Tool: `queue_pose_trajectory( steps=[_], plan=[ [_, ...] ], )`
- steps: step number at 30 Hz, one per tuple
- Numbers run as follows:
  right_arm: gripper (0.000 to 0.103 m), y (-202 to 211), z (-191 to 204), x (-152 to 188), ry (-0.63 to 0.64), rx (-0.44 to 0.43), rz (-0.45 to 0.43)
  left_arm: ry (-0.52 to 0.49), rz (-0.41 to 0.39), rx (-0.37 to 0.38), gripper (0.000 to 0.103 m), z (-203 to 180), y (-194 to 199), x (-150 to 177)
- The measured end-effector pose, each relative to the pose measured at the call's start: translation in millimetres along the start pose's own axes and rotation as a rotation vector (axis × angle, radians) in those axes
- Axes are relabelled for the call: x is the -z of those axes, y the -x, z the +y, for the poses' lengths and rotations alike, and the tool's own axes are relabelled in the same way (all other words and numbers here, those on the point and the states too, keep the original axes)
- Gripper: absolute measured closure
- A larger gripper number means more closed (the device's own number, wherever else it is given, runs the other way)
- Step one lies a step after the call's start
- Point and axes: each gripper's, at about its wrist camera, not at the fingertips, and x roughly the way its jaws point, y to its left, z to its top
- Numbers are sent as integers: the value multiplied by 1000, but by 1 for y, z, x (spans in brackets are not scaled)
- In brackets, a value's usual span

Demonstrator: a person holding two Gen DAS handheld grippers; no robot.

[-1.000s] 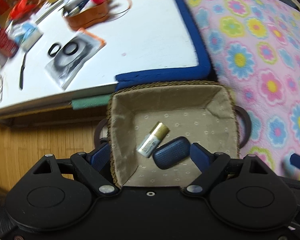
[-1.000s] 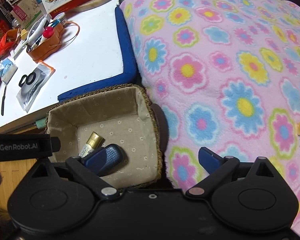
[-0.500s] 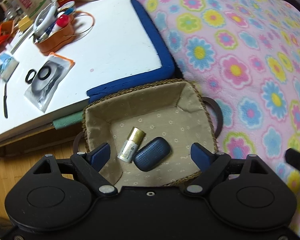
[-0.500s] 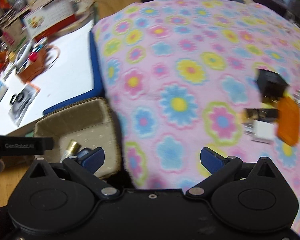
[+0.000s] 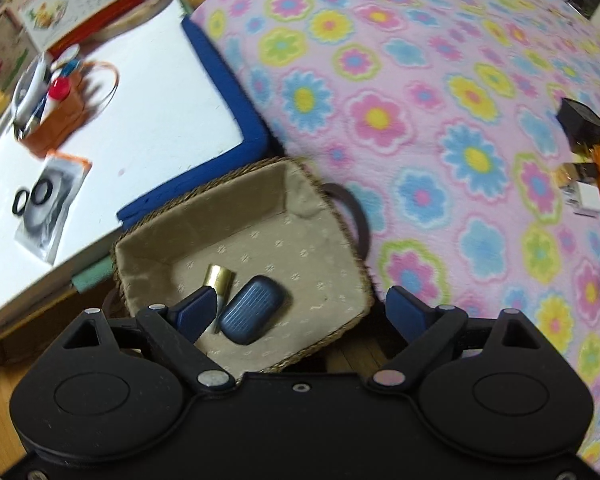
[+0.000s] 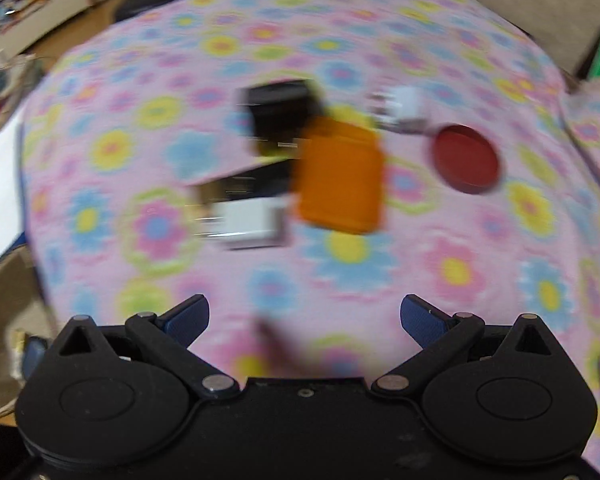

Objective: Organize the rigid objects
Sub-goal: 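Grasp the red round lid with the right gripper while the left grasps the white adapter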

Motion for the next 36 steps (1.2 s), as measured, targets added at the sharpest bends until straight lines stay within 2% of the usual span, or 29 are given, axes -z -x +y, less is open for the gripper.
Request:
queue_pose_trajectory(
  steps=[4, 10, 15, 18, 21, 26, 32, 36],
  plan=[
    [1, -11, -46, -13, -72, 46, 24, -72, -19, 2, 14, -35, 8, -3],
    [1, -18, -87, -47, -124, 71, -7, -158, 14, 139, 14, -102, 9, -18],
    [1, -29, -102, -80, -153, 58, -46, -228, 2, 172, 14, -157, 5, -28],
    [1, -40, -103, -97, -142, 68, -64, -229, 25, 223, 14, -179, -2, -34],
    [1, -55, -102, -109, -130, 57, -51, -225, 26, 239, 14, -198, -9, -40],
    [9, -75, -100, -117, -136, 64, -10, -188, 53, 269, 14, -214, -24, -54],
    [25, -90, -101, -116, -134, 56, 16, -142, 53, 296, 14, -227, -36, -67],
    [27, -92, -101, -115, -120, 57, 0, -102, 61, 287, 14, -233, -47, -75]
  ],
)
